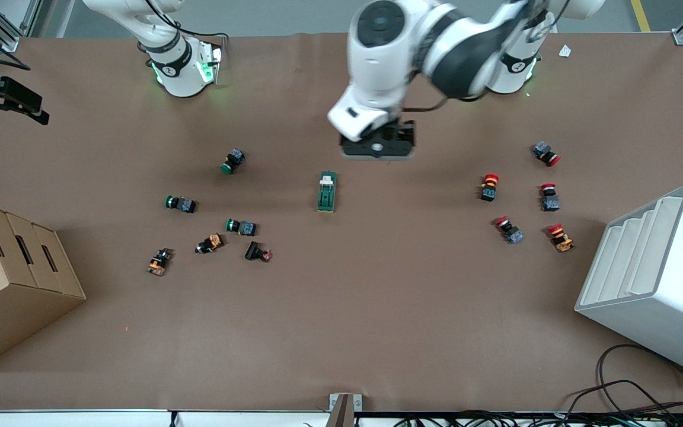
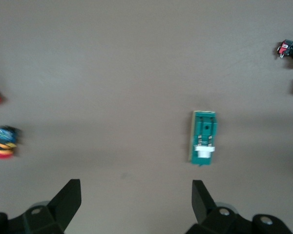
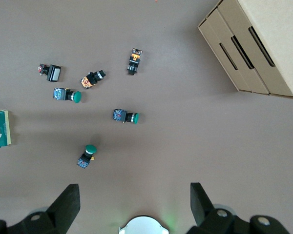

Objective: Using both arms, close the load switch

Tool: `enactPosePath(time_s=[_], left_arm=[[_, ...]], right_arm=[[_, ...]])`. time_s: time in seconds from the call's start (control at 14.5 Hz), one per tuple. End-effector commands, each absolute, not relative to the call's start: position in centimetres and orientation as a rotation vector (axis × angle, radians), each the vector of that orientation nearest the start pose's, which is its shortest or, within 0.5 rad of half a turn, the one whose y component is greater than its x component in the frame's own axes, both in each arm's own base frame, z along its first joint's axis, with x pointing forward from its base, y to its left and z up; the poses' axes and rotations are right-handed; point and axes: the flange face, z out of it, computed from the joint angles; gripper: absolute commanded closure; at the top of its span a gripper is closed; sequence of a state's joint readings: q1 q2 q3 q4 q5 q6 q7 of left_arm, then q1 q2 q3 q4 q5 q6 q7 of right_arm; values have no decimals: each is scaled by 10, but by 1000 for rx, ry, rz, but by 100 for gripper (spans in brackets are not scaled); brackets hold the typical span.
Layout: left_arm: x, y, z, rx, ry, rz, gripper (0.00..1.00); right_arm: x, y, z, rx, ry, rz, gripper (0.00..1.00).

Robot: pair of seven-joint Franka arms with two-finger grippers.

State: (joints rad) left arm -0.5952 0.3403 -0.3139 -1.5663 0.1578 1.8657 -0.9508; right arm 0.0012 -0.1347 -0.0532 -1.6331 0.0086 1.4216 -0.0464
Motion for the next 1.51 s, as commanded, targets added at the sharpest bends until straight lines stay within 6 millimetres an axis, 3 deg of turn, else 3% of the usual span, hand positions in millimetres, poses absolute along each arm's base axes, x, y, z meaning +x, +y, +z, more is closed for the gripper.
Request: enactPosePath(time_s=[0.0, 0.14, 0.34, 0.48, 0.62, 0.76, 1.03, 1.24, 1.44], left_arm=[[401, -529, 410, -3081, -162, -158, 0], [366, -555, 370, -3056, -264, -243, 0], [324, -576, 320, -3037, -310, -404, 0], [294, -574, 282, -3006, -239, -542, 0], [269, -575, 247, -3010, -274, -694, 0], [246, -578, 209, -3007, -270, -844, 0], [209, -579, 145, -3011, -195, -1088, 0], [204, -573, 125, -2930, -54, -1192, 1], [205, -568, 114, -2886, -7, -1244, 1]], right_arm=[[496, -23, 654, -3109, 0, 129, 0], [513, -28, 627, -3104, 11, 207, 0], [530, -33, 603, -3105, 15, 256, 0], [539, -36, 595, -3109, 21, 235, 0], [548, -37, 589, -3124, 19, 206, 0], [548, -26, 585, -3133, 17, 221, 0], [554, 9, 566, -3110, 239, 273, 0], [559, 39, 545, -3021, 356, 333, 0], [559, 88, 523, -3022, 442, 299, 0]])
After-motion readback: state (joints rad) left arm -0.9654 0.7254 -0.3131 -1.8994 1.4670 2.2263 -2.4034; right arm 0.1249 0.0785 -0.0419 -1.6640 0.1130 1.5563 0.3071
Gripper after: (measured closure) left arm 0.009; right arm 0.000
